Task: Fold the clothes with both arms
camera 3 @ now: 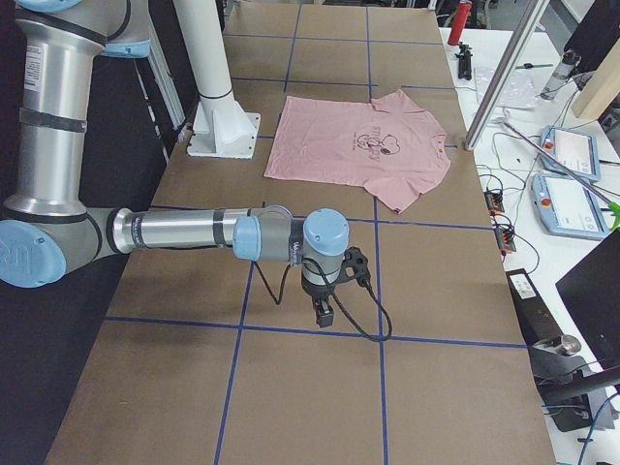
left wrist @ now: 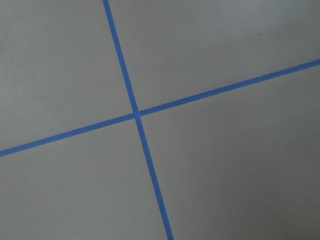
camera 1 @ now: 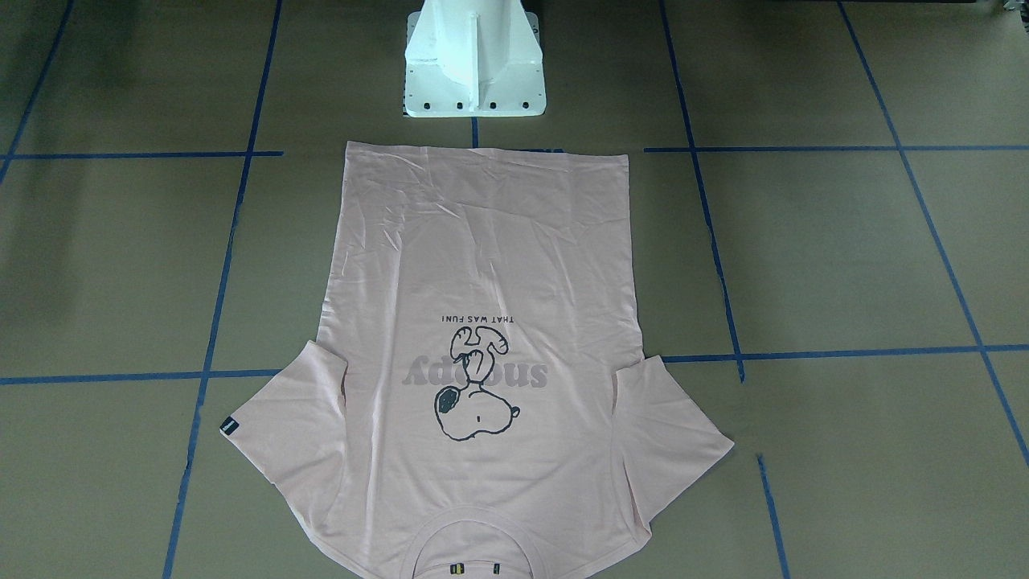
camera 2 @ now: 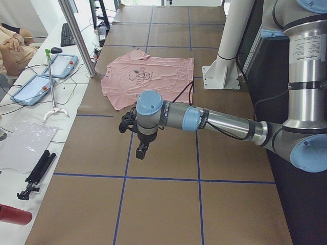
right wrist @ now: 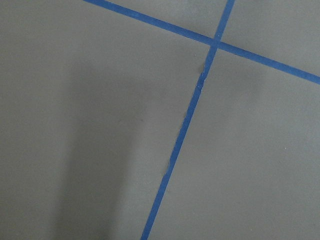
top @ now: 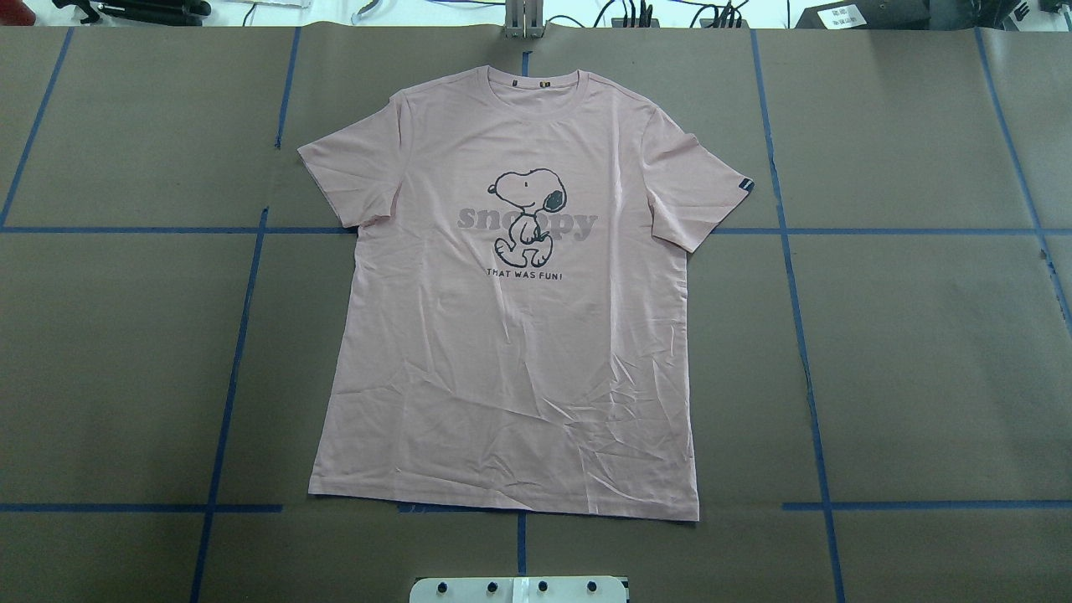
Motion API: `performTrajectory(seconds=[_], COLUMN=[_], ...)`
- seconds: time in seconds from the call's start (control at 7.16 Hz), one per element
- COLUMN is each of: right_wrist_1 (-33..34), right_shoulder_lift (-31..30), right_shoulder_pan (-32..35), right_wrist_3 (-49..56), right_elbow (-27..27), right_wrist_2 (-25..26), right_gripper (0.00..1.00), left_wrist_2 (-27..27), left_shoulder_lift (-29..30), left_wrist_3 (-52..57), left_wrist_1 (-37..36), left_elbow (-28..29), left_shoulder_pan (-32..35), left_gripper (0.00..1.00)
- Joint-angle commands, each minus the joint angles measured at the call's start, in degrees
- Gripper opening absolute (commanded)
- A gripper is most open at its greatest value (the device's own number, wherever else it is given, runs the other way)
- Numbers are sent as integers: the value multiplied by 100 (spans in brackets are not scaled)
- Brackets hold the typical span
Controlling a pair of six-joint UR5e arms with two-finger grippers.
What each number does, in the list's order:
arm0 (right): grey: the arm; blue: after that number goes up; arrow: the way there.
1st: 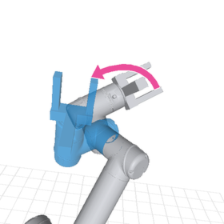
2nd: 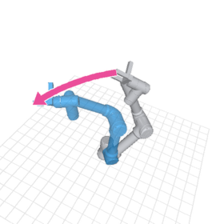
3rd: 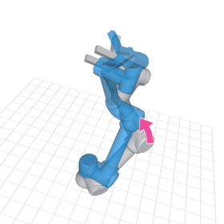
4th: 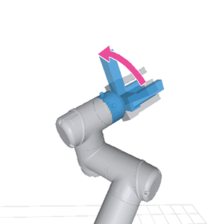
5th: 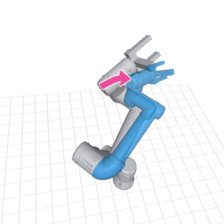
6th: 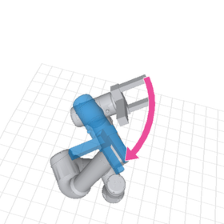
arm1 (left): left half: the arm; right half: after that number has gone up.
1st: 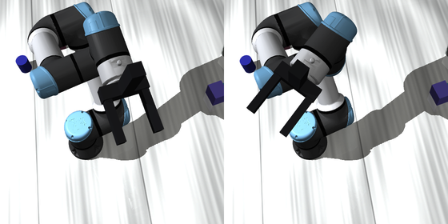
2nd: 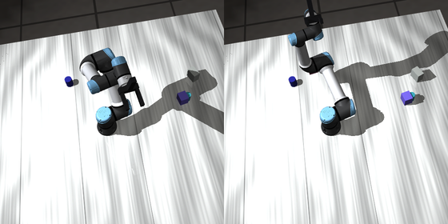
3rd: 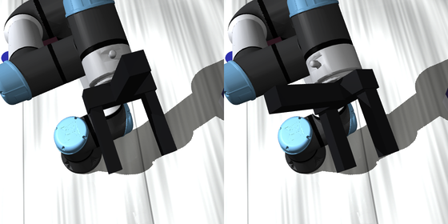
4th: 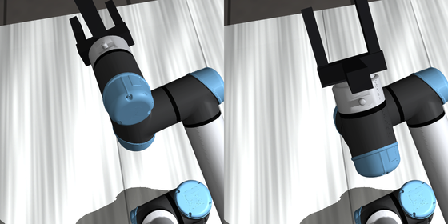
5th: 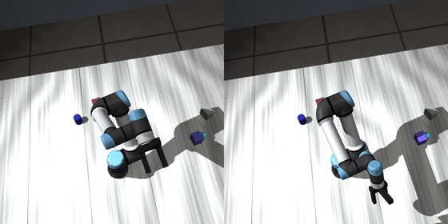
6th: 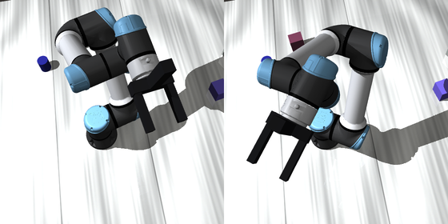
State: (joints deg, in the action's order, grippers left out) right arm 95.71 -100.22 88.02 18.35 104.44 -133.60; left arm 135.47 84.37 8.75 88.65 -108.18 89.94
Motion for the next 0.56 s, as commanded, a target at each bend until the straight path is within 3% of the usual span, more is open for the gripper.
performTrajectory(seconds=[0.0, 0.28, 0.42], right_wrist_1=[-8, -182, -306], right_shoulder_lift=[20, 55, 55], right_shoulder_pan=[-4, -4, 4], right_wrist_3=[-6, -6, 2], right_elbow=[-90, -117, -387], right_wrist_2=[-43, -70, -148], right_gripper=[100, 100, 100], left_wrist_2=[49, 67, 76], left_shoulder_lift=[62, -16, 10], left_wrist_3=[308, 311, 311], left_wrist_1=[299, 267, 284], left_elbow=[591, 509, 639], left_shoulder_pan=[6, 6, -3], left_gripper=[100, 100, 100])
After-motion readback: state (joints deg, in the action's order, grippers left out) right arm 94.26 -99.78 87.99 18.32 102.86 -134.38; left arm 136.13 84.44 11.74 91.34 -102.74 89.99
